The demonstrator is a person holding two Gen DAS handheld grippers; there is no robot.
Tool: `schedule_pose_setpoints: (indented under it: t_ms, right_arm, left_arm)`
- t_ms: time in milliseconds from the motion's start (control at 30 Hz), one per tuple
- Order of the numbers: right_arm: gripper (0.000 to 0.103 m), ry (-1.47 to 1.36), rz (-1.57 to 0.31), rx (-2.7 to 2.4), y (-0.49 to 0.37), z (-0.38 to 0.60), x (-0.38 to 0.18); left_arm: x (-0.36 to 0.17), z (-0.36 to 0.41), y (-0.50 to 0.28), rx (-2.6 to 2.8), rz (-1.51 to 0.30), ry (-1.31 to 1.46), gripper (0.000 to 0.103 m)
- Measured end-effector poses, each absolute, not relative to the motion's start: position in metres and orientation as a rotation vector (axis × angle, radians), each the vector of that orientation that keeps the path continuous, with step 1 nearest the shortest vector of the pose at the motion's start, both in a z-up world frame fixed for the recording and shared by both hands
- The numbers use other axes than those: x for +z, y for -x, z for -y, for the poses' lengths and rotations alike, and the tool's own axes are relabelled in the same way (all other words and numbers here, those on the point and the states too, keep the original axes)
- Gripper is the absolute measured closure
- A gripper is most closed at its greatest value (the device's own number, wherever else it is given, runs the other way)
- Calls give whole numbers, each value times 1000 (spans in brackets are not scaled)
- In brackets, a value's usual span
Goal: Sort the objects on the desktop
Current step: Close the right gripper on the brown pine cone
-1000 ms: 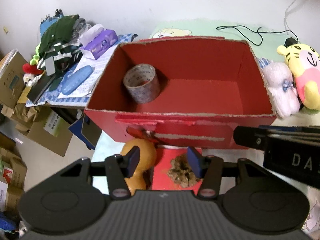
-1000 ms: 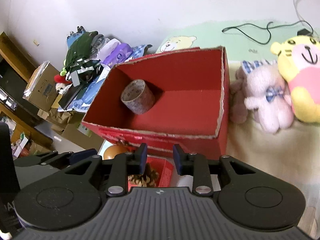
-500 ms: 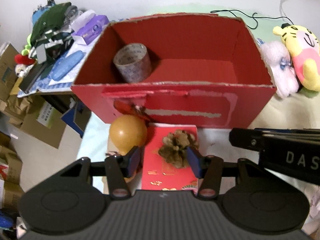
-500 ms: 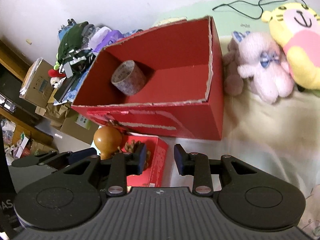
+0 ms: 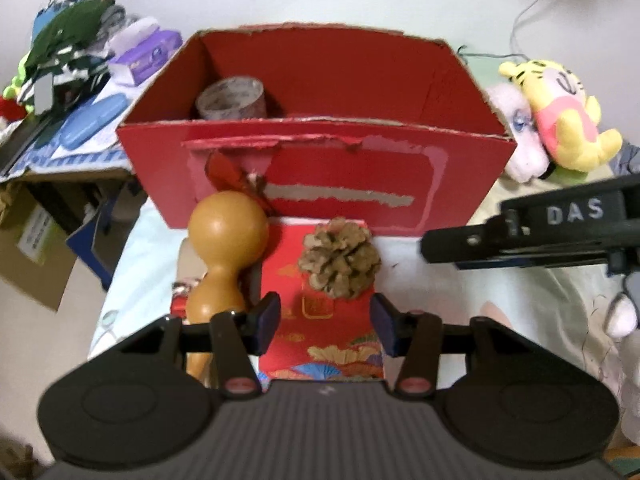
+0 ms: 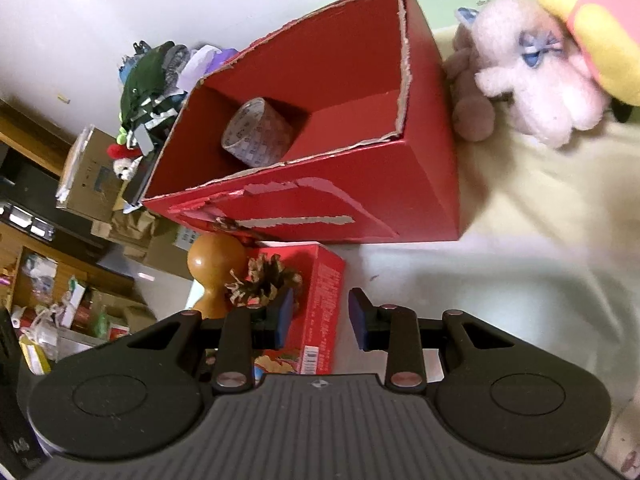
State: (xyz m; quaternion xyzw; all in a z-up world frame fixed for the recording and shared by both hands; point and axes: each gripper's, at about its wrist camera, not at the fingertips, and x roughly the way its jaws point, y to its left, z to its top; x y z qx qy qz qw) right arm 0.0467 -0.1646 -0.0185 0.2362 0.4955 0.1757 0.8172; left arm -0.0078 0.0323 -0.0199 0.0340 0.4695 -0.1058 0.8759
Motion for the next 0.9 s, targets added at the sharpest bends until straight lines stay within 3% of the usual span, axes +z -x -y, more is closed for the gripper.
schedule_pose_setpoints:
  t_ms: [233,400,900]
  right_arm:
    - [68,-562,-1069,445,-62,147,-26]
    - [58,-579,-1079,453,-74,140,-28]
    - [61,-569,-1135,452,-88,127,-36]
  left_arm:
    - [-28,-37,-4,-288,-979,-41,51]
    - [-35,-33,-15,-329,-985,-36,50]
    - [-43,-37,-29,-370,-1005,-42,58]
